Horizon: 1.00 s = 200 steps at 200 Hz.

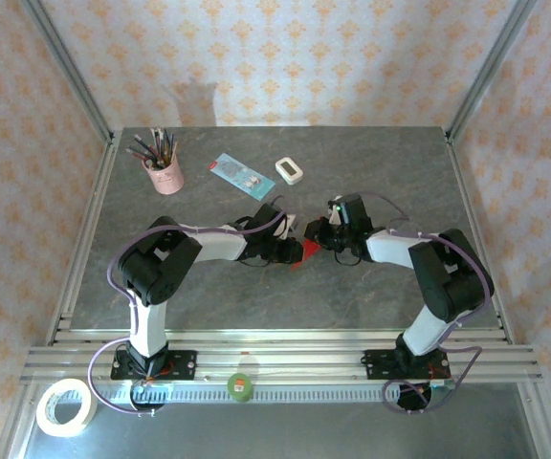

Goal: Fold a paper plane with a square sheet of paper (pick it up from the middle)

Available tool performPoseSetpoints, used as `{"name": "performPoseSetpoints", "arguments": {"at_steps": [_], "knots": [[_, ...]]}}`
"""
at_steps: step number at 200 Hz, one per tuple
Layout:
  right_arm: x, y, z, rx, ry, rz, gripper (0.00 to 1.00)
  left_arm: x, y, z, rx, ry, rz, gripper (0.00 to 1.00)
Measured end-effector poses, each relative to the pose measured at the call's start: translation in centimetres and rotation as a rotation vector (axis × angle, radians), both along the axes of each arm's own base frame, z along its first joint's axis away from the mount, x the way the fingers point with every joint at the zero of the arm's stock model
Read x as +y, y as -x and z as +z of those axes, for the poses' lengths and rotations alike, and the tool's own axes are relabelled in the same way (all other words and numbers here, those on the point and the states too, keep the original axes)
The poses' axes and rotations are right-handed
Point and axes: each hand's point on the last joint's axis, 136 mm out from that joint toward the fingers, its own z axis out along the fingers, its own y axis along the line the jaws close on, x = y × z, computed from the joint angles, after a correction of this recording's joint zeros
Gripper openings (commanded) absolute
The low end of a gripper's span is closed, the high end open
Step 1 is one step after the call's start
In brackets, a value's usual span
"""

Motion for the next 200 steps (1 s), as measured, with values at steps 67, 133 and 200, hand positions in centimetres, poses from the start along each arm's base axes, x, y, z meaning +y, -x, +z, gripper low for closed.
{"name": "performPoseSetpoints", "arguments": {"at_steps": [67,133,200], "knots": [[-0.9,-0.7,-1.4,0.029,0.071,-0.046,0.17,0.0,0.0,0.0,0.000,0.000,0.000,0.24],[-1.3,-0.7,-2.6,0.051,0.102,-0.058,0.17,0.0,0.0,-0.1,0.000,-0.002,0.001,0.22],[-1.2,-0.9,-3.0,0.057,0.107,-0.051,0.17,0.0,0.0,-0.1,0.001,-0.003,0.001,0.20]]}}
